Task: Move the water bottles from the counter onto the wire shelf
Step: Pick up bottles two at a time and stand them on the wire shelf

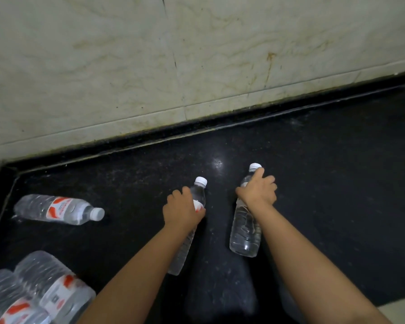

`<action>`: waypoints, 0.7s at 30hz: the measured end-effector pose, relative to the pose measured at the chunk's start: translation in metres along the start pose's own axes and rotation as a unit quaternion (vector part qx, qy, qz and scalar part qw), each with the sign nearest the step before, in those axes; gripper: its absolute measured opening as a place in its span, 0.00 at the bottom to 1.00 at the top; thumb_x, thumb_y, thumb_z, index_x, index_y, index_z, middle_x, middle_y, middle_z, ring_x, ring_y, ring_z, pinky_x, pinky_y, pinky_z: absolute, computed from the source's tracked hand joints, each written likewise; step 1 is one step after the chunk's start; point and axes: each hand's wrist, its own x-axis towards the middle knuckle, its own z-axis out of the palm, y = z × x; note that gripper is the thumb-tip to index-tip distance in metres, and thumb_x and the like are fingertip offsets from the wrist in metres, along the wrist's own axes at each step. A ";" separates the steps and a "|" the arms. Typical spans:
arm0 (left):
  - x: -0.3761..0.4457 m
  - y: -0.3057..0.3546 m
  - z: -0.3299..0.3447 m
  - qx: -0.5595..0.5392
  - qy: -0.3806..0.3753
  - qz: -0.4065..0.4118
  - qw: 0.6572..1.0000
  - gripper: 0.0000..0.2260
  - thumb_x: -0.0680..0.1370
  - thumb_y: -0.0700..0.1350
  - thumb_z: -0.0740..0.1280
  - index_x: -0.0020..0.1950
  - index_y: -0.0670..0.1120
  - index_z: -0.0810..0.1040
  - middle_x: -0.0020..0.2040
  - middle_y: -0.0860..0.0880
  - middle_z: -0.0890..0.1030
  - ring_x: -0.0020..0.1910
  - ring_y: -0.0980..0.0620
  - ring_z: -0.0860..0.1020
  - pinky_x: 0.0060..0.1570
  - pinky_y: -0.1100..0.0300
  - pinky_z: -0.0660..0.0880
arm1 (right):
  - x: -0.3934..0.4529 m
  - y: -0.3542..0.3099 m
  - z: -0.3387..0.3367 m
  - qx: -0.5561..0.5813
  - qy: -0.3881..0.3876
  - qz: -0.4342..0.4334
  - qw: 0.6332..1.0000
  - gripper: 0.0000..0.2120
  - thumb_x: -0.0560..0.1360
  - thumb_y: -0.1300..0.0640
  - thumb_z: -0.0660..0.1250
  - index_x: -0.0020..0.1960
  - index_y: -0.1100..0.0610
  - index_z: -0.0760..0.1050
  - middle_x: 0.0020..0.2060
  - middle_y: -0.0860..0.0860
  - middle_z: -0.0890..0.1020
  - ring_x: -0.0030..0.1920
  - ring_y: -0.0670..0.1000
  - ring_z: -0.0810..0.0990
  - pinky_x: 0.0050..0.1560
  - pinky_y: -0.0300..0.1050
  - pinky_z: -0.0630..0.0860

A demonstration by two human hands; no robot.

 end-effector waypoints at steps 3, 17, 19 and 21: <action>-0.001 -0.010 -0.007 -0.022 0.012 0.005 1.000 0.23 0.75 0.54 0.65 0.63 0.42 0.66 0.62 0.42 0.71 0.60 0.43 0.73 0.55 0.53 0.73 | -0.016 0.013 -0.007 0.004 0.004 -0.027 1.000 0.27 0.70 0.54 0.68 0.64 0.59 0.59 0.61 0.62 0.67 0.62 0.62 0.67 0.52 0.52 0.73; -0.064 0.090 -0.092 -0.021 0.173 0.284 0.943 0.31 0.75 0.57 0.64 0.73 0.44 0.58 0.60 0.42 0.70 0.59 0.43 0.71 0.52 0.52 0.72 | -0.097 0.079 -0.120 0.114 0.211 -0.139 0.961 0.21 0.68 0.56 0.70 0.55 0.61 0.65 0.56 0.56 0.69 0.56 0.57 0.71 0.43 0.44 0.64; -0.079 0.121 -0.098 -0.022 0.180 0.309 0.934 0.32 0.75 0.57 0.63 0.73 0.44 0.58 0.60 0.42 0.70 0.58 0.43 0.71 0.52 0.53 0.72 | -0.100 0.098 -0.149 0.126 0.249 -0.141 0.950 0.20 0.68 0.56 0.70 0.55 0.61 0.66 0.55 0.56 0.69 0.55 0.57 0.71 0.43 0.44 0.64; -0.093 0.152 -0.100 -0.031 0.186 0.328 0.926 0.31 0.76 0.57 0.63 0.72 0.43 0.58 0.60 0.42 0.70 0.59 0.44 0.71 0.51 0.53 0.72 | -0.105 0.122 -0.175 0.137 0.279 -0.143 0.940 0.20 0.67 0.57 0.70 0.53 0.61 0.66 0.51 0.54 0.68 0.53 0.57 0.71 0.43 0.45 0.65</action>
